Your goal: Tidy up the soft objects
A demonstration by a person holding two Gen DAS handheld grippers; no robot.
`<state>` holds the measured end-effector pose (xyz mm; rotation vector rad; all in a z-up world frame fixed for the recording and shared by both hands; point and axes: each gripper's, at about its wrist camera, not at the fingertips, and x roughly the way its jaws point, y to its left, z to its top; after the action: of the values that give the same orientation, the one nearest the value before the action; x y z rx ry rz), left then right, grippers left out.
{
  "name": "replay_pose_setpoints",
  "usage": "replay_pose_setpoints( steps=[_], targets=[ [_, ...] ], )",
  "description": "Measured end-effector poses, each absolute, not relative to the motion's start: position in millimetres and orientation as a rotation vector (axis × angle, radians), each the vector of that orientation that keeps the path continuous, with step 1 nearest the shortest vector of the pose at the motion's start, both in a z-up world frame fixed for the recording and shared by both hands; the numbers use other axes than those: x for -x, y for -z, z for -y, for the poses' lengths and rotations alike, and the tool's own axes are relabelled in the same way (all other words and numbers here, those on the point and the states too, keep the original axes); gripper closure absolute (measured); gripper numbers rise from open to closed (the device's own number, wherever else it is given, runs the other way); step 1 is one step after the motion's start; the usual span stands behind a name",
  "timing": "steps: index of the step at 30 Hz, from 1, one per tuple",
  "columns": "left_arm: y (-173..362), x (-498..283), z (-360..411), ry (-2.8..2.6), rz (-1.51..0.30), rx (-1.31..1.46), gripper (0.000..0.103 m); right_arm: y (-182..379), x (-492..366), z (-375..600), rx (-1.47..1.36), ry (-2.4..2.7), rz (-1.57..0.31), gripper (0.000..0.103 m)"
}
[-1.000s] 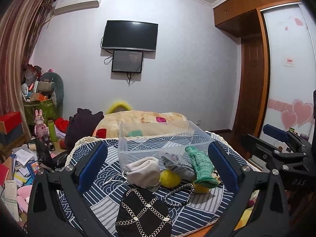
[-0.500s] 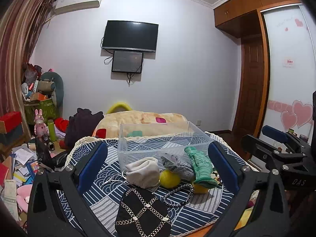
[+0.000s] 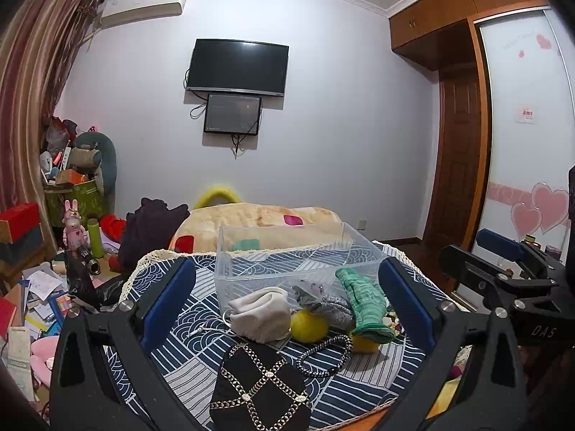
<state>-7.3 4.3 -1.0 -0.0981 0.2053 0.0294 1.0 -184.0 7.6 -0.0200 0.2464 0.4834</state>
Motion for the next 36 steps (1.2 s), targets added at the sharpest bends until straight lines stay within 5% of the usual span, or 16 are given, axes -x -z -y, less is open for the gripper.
replay_pose_setpoints(
  steps=[26,31,36],
  targets=[
    [12.6,-7.9,-18.2,-0.053,-0.284,0.148,0.000,-1.6,-11.2,192.9,-0.030,-0.477,-0.275,0.000],
    [29.8,-17.9,-20.9,-0.056,-0.368,0.146,0.018,6.6,-19.4,193.9,-0.033,-0.473,-0.308,0.002],
    [54.3,-28.0,-24.2,-0.039,-0.466,0.143,0.019,16.9,-25.6,189.5,-0.013,-0.497,-0.357,0.017]
  ],
)
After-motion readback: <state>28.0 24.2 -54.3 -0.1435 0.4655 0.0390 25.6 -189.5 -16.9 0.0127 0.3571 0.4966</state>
